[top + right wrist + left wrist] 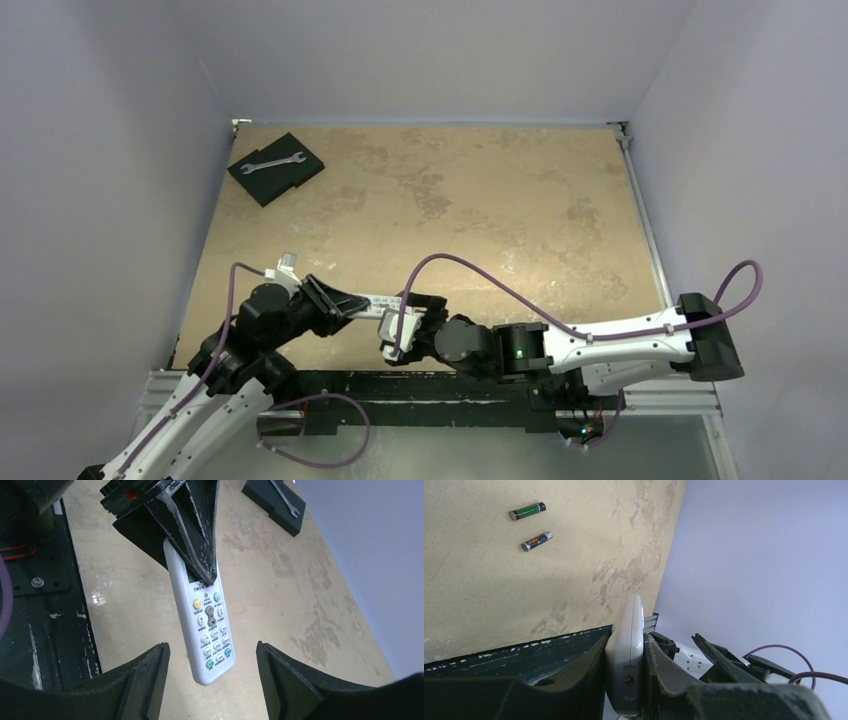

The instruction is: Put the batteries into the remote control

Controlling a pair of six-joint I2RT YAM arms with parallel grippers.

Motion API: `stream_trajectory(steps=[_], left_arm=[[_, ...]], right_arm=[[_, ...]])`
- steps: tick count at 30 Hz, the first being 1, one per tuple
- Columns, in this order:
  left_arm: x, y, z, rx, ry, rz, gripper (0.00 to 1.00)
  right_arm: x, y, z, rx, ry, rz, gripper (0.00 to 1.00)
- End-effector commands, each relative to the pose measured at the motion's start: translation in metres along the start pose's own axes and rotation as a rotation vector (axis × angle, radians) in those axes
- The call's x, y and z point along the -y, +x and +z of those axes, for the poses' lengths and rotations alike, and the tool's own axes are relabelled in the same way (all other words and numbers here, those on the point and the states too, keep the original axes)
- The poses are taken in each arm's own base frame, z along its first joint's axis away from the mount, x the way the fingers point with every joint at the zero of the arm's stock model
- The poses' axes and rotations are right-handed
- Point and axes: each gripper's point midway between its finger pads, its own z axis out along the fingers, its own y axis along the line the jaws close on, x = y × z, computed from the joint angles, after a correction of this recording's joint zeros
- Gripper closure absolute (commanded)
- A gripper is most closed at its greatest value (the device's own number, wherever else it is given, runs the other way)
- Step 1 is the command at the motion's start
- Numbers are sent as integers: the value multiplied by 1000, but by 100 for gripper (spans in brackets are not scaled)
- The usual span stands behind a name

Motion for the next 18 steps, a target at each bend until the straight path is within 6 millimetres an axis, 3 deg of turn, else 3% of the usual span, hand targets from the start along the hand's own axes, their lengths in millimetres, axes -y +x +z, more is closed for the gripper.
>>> stream_trajectory(steps=[1,18], left_arm=[[19,-9,-12,47,55,-49,100],[25,0,-14,-4,76,-50,100]], right_arm=[[10,-16,1,64,100,-25,28],[-7,-1,30,19,168,-128,27]])
